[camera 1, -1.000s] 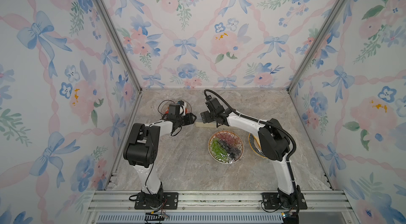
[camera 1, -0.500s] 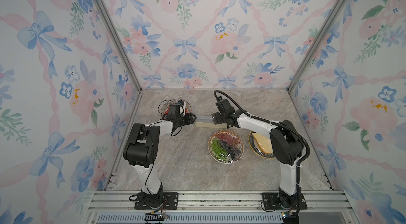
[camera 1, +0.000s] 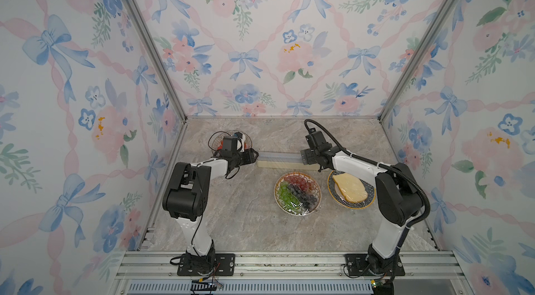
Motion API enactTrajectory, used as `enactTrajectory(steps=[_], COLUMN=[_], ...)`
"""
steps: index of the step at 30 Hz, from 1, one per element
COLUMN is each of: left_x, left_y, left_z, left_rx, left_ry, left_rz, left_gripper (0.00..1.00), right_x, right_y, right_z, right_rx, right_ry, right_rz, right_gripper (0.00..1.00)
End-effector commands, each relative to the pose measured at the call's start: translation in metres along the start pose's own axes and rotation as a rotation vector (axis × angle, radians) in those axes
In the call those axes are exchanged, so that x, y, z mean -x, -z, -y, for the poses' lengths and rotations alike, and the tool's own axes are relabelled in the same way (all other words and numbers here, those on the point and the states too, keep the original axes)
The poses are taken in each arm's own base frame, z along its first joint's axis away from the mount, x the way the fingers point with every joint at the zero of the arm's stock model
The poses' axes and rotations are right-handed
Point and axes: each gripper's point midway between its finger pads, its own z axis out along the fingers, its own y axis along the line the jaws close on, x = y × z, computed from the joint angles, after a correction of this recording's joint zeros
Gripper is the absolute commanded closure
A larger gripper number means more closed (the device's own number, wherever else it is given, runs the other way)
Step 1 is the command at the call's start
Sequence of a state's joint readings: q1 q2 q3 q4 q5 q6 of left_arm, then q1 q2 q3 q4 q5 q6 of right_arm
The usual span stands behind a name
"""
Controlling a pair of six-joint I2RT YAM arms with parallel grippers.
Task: Wrap the plate with plastic wrap
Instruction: Tear off the plastic wrap from the plastic wrap cutting box.
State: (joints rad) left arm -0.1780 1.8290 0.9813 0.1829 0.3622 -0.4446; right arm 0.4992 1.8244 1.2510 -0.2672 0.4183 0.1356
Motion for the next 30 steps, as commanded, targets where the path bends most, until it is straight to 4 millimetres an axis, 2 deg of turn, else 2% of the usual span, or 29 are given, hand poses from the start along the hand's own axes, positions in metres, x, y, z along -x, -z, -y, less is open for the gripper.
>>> enactTrajectory(steps=[1, 8, 12, 14, 18, 19, 21, 23, 26, 30], left_x=[-0.036, -0.035, -0.033, -0.030, -0.008, -0.001, 0.014, 0.023, 0.018, -0.010], left_y=[-0.003, -0.002, -0.002, -0.002, 0.007, 0.013, 0.026, 0.041, 0.056, 0.056], left_z=[-0.038, -0.038, -0.037, -0.033, -0.011, -0.004, 0.006, 0.013, 0.024, 0.049], left_rx=[0.160, 0.164, 0.162, 0.147, 0.074, 0.060, 0.047, 0.037, -0.009, -0.126], left_ry=[0.017, 0.010, 0.009, 0.007, 0.001, -0.005, -0.017, -0.020, 0.000, 0.025], left_rz=[-0.116, -0.115, -0.115, -0.109, -0.067, -0.046, 0.001, 0.039, 0.045, -0.015], left_gripper=[0.44, 0.43, 0.43, 0.40, 0.33, 0.30, 0.27, 0.22, 0.20, 0.19], right_x=[-0.020, -0.039, -0.044, -0.040, -0.018, -0.005, -0.003, -0.011, -0.025, -0.043], right_y=[0.004, 0.006, 0.007, 0.009, 0.020, 0.033, 0.042, 0.049, 0.060, 0.067], right_z=[0.033, 0.076, 0.089, 0.091, 0.081, 0.082, 0.081, 0.071, 0.043, 0.005], right_rx=[-0.081, -0.175, -0.197, -0.189, -0.087, -0.049, 0.020, 0.128, 0.328, 0.525], right_ry=[0.009, -0.066, -0.116, -0.129, -0.185, -0.218, -0.269, -0.332, -0.422, -0.531], right_rz=[-0.059, -0.106, -0.120, -0.110, -0.036, 0.005, 0.016, 0.012, -0.006, -0.060], right_gripper=[0.03, 0.03, 0.03, 0.03, 0.03, 0.03, 0.03, 0.03, 0.03, 0.03])
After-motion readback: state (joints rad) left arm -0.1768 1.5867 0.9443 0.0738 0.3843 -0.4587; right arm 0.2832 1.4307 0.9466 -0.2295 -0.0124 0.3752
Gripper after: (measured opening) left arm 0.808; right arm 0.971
